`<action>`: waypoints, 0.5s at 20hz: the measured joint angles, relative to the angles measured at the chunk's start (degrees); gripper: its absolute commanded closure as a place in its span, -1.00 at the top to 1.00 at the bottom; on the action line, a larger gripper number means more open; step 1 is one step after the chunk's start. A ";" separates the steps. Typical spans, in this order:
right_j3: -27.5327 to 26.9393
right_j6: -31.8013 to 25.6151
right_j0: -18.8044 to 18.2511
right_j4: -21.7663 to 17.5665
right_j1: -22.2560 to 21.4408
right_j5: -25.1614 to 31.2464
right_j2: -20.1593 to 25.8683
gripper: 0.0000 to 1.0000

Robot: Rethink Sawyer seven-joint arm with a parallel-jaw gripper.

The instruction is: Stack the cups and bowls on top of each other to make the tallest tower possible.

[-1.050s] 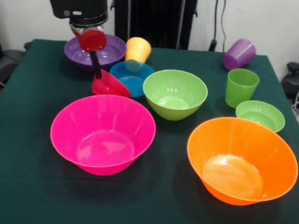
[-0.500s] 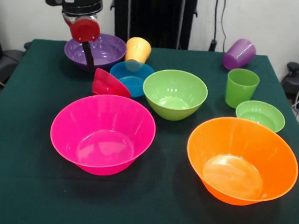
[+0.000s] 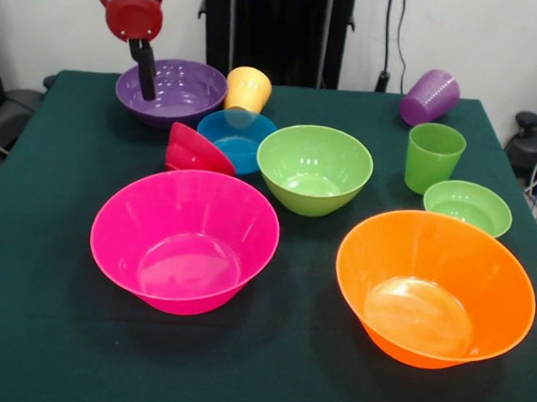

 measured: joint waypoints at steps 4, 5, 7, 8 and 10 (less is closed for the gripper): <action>-0.81 1.63 2.08 3.44 -1.07 0.00 -3.13 1.00; -1.04 2.04 2.36 3.90 -1.21 -0.01 -3.65 1.00; -1.85 3.22 2.99 4.94 -1.31 0.00 -5.09 1.00; -2.34 3.97 3.24 5.55 -1.28 -0.01 -5.84 1.00; -2.98 5.06 3.45 6.53 -1.24 0.00 -6.90 1.00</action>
